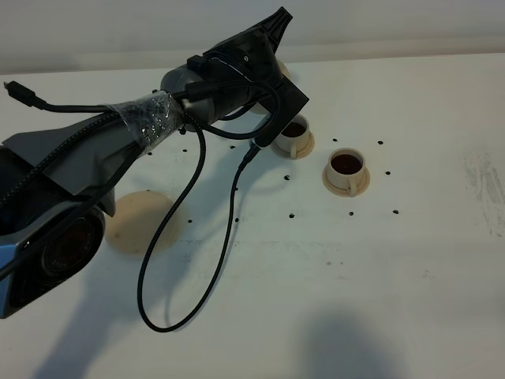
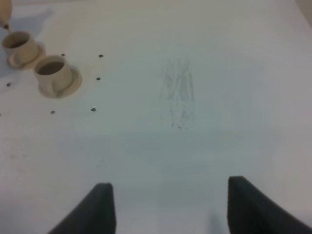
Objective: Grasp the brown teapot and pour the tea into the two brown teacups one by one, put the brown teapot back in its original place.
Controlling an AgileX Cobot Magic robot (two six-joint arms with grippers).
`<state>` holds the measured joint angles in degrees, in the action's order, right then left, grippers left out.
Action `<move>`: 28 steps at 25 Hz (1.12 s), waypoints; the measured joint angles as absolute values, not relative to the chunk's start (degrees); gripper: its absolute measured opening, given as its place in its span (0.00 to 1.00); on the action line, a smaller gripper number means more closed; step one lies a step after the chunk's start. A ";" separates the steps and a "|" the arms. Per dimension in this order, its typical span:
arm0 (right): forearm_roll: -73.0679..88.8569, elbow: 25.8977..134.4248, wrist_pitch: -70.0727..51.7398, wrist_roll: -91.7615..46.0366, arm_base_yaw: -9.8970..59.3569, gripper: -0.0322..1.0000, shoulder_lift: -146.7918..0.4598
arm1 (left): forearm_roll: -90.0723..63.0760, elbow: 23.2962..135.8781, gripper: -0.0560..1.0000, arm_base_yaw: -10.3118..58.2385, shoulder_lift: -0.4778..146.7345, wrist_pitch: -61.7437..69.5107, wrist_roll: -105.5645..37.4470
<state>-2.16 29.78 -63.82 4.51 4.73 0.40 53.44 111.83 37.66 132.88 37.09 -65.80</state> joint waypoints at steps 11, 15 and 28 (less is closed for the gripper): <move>-2.16 29.78 -63.82 4.51 4.73 0.50 0.40 | 53.44 111.83 0.06 37.66 132.88 37.44 -66.76; -2.16 29.78 -63.82 4.51 4.73 0.50 0.40 | 53.57 111.83 0.06 37.66 132.88 37.52 -66.93; -2.16 29.78 -63.82 4.51 4.73 0.50 0.40 | 54.78 111.83 0.06 38.15 132.88 37.52 -66.99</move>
<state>-2.16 29.78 -63.82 4.51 4.73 0.40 54.78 111.83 38.15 132.88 37.52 -66.99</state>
